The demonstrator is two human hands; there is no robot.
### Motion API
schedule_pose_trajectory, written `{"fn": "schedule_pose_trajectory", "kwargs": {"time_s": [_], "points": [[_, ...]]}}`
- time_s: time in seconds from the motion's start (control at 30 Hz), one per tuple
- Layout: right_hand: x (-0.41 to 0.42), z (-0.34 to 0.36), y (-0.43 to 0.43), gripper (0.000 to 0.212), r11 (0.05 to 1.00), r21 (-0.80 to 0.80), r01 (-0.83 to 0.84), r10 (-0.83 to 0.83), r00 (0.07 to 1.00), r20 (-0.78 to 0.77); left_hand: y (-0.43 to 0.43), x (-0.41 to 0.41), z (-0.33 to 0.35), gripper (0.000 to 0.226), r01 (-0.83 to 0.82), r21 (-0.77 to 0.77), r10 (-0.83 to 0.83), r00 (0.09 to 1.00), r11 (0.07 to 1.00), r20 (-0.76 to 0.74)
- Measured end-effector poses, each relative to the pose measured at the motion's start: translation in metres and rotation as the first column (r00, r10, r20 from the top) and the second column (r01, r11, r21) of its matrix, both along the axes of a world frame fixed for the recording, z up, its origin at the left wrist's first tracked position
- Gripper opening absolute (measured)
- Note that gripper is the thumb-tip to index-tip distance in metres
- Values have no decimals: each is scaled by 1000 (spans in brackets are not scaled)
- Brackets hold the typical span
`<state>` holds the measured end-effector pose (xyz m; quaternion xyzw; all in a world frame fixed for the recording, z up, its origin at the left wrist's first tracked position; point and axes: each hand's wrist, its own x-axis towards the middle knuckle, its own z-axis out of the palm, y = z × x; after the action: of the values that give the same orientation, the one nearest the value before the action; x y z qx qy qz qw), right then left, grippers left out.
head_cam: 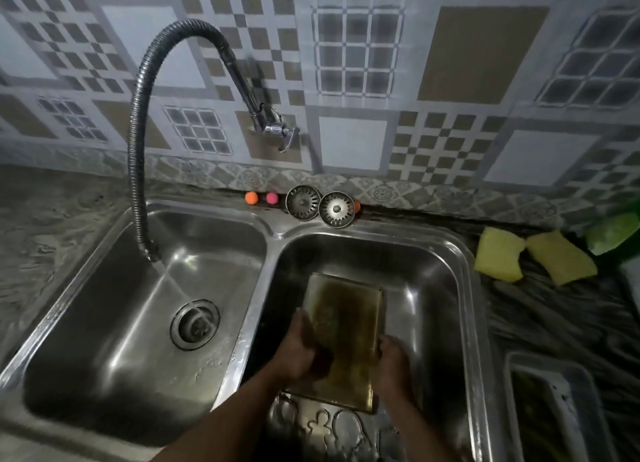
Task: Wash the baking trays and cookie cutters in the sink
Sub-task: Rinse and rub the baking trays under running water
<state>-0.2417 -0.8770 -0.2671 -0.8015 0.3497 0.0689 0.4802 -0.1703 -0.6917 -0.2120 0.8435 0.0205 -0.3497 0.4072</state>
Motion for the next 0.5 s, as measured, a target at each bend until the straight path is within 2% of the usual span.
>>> {"fn": "schedule_pose_trajectory", "kwargs": {"time_s": [0.1,0.2,0.33,0.43,0.5], "points": [[1,1,-2,29,1000,14,-22,22,1000,-9,0,7,-16,97,54,48,-55,998,997,26],[4,8,-7,22,998,-39,-38,38,999,-1,-7,9,-16,90,45,108,-55,995,993,85],[35,47,-13,19,987,-148,-65,76,995,67,-10,20,12,86,-42,-60,57,958,997,283],[70,82,-4,37,961,-250,-116,154,978,138,3,26,47,78,-92,-143,147,880,985,451],[94,108,9,41,952,-274,-133,188,964,187,18,31,76,72,-100,-212,202,817,972,540]]}}
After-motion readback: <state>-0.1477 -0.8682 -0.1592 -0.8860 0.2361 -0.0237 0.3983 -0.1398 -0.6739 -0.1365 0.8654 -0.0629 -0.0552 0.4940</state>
